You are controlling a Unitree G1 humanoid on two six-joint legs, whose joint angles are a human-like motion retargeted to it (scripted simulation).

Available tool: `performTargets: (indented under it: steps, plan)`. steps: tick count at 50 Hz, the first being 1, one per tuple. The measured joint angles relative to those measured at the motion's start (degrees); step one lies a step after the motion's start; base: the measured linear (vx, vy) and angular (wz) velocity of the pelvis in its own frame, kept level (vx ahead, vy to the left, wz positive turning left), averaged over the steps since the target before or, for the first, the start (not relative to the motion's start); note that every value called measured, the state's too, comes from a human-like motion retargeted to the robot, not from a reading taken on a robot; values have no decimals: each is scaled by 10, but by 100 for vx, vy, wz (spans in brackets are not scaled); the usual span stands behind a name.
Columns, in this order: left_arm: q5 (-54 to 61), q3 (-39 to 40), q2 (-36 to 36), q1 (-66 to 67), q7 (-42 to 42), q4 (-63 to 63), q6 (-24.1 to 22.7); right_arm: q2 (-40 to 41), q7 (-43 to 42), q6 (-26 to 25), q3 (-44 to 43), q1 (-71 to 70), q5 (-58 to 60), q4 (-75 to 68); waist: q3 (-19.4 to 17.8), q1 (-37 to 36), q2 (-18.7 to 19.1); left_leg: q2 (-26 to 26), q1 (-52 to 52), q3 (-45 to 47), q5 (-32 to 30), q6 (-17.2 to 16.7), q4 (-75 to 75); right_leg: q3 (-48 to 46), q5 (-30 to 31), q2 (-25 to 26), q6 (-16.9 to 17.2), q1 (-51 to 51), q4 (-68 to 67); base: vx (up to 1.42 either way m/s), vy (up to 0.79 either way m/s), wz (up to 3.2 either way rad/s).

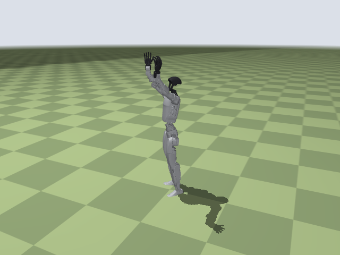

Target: Upper body actions

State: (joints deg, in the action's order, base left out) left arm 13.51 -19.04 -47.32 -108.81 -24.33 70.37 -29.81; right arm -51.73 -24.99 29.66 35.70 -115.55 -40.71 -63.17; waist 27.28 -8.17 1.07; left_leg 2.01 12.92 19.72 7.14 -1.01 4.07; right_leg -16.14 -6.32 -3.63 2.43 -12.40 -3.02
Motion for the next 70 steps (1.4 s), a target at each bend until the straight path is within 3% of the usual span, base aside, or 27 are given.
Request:
performTargets:
  steps: [31, 38, 44, 48, 53, 57, 61, 65, 70]
  plan:
    - [-5, 4, 10, 12, -2, -4, 3, 12, -14, 4, -15, 30, 16, 14, -7, -11, -5, 2, 4, 0, -3, 0, 6, 2, 3, 4, -5, 2, 1, 0, 0, 0]
    - [-39, 16, 3, 35, 0, -13, 16, -4, -85, 11, -6, 50, 110, 37, -8, -14, -5, 2, 6, -1, -3, 1, 8, 0, 3, 5, -7, 3, 2, 0, 0, 0]
    - [-135, 73, -13, 126, -1, -118, 36, -67, -168, 5, 2, 117, 287, 165, -18, -24, 6, 1, 3, 2, -4, 5, 8, 2, 5, 8, -9, 4, 1, -3, 5, -3]
    - [-169, 145, -16, 237, 27, -259, 39, -118, -197, -21, -75, 242, 415, 337, -25, -29, 13, 0, -1, 4, -4, 7, 7, 3, 6, 10, -10, 7, 1, 0, 2, -1]
    - [-173, 244, -4, 390, 74, -445, 51, -100, -194, -13, -293, 508, 503, 562, -43, -19, 10, -3, -14, 2, -6, 9, 6, 0, 7, 10, -11, 21, 2, 1, -5, 5]
    - [-221, 344, 40, 533, 93, -589, 44, -5, -178, 30, -452, 730, 515, 700, -62, -9, 0, -6, -27, -1, -7, 11, 5, -3, 8, 10, -12, 35, 2, 4, -11, 7]
    - [-263, 445, 113, 705, 60, -708, 12, 102, -171, 81, -512, 900, 507, 762, -88, -3, -4, -8, -39, -1, -9, 12, 5, -3, 9, 8, -12, 46, 1, -1, -9, 1]
    - [-305, 490, 225, 879, 23, -758, -18, 206, -152, 100, -488, 1036, 529, 723, -111, 5, -5, -12, -50, -1, -10, 13, 3, -5, 12, 4, -11, 55, 2, -2, -6, 3]
    - [-348, 492, 410, 1051, 35, -672, -5, 310, -58, 107, -405, 1143, 589, 522, -131, 20, 1, -15, -62, 4, -10, 13, 1, 0, 14, 0, -11, 61, 1, 0, 0, 0]
